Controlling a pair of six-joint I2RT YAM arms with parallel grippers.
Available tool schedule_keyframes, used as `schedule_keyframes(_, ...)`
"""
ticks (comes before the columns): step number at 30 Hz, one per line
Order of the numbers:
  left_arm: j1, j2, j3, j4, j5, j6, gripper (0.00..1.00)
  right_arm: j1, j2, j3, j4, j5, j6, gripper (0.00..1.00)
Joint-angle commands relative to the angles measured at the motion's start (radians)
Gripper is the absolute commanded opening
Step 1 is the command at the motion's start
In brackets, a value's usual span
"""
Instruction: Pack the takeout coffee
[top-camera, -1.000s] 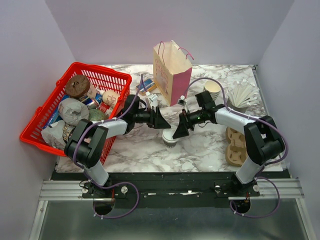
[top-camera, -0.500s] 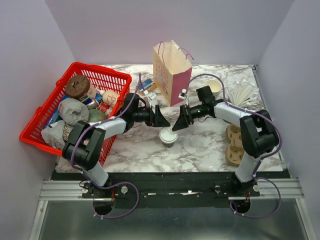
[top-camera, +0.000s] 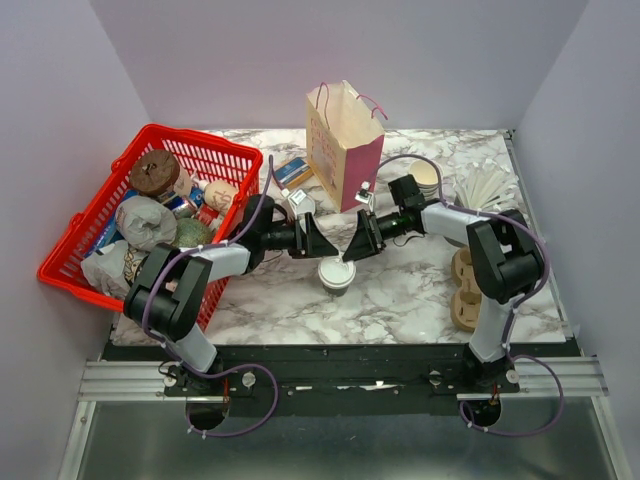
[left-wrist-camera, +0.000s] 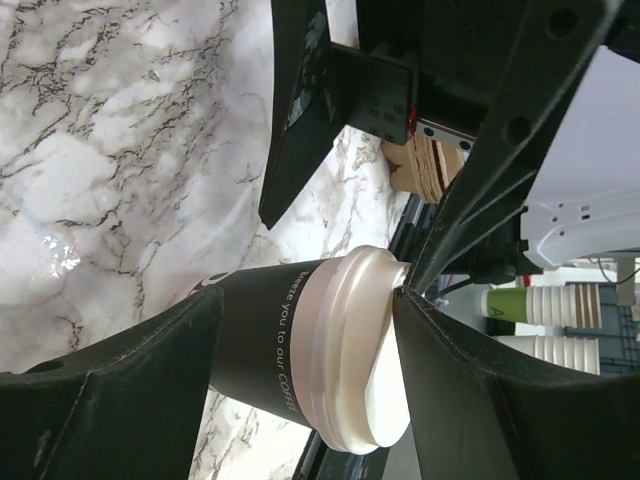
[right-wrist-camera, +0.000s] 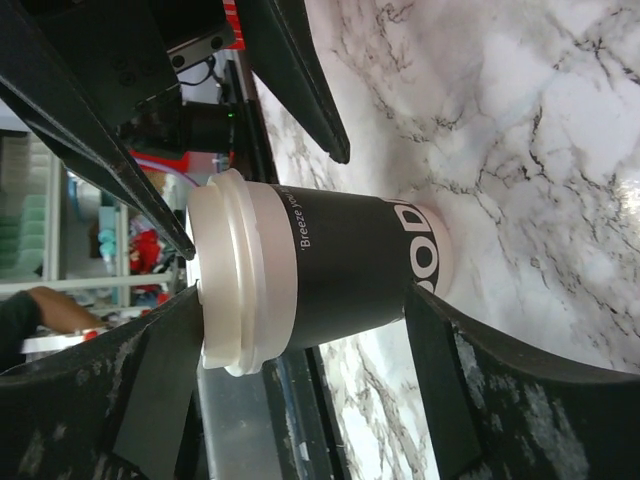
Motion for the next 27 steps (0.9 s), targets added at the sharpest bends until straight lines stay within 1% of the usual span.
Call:
schedule_keyframes(1,0.061,0.029,-0.053,0.123,0.019,-0.09,0.75,-0.002,0.051,0.007,-0.002,-0.001,0.025,0.83)
schedule_keyframes(8,0.061,0.086,-0.089,0.216,-0.006,-0.161,0.74,-0.004,0.072,0.001,0.001,0.0,0.037,0.79)
schedule_keyframes(14,0.061,0.109,-0.122,0.259,-0.02,-0.158,0.72,-0.004,0.088,0.005,0.004,0.005,0.035,0.78)
schedule_keyframes(15,0.061,0.109,-0.123,0.248,-0.032,-0.139,0.71,-0.004,0.088,0.005,0.003,0.006,0.034,0.78)
schedule_keyframes(17,0.061,0.11,-0.116,0.173,-0.05,-0.103,0.69,-0.005,0.086,0.004,0.003,0.009,0.034,0.78)
schedule_keyframes(18,0.058,0.106,-0.095,0.103,-0.105,-0.019,0.67,-0.004,0.085,0.001,0.003,0.009,0.034,0.78)
schedule_keyframes(19,0.055,0.103,-0.093,0.034,-0.116,0.008,0.67,-0.004,0.082,-0.001,0.001,0.012,0.032,0.78)
schedule_keyframes(22,0.045,0.094,-0.084,-0.046,-0.18,0.092,0.66,-0.004,0.08,-0.007,0.003,0.017,0.028,0.78)
schedule_keyframes(25,0.03,0.1,-0.066,-0.099,-0.216,0.14,0.66,-0.004,0.075,-0.013,0.003,0.019,0.025,0.78)
schedule_keyframes(27,0.022,0.112,-0.06,-0.103,-0.221,0.148,0.66,-0.004,0.074,-0.016,0.003,0.018,0.022,0.78)
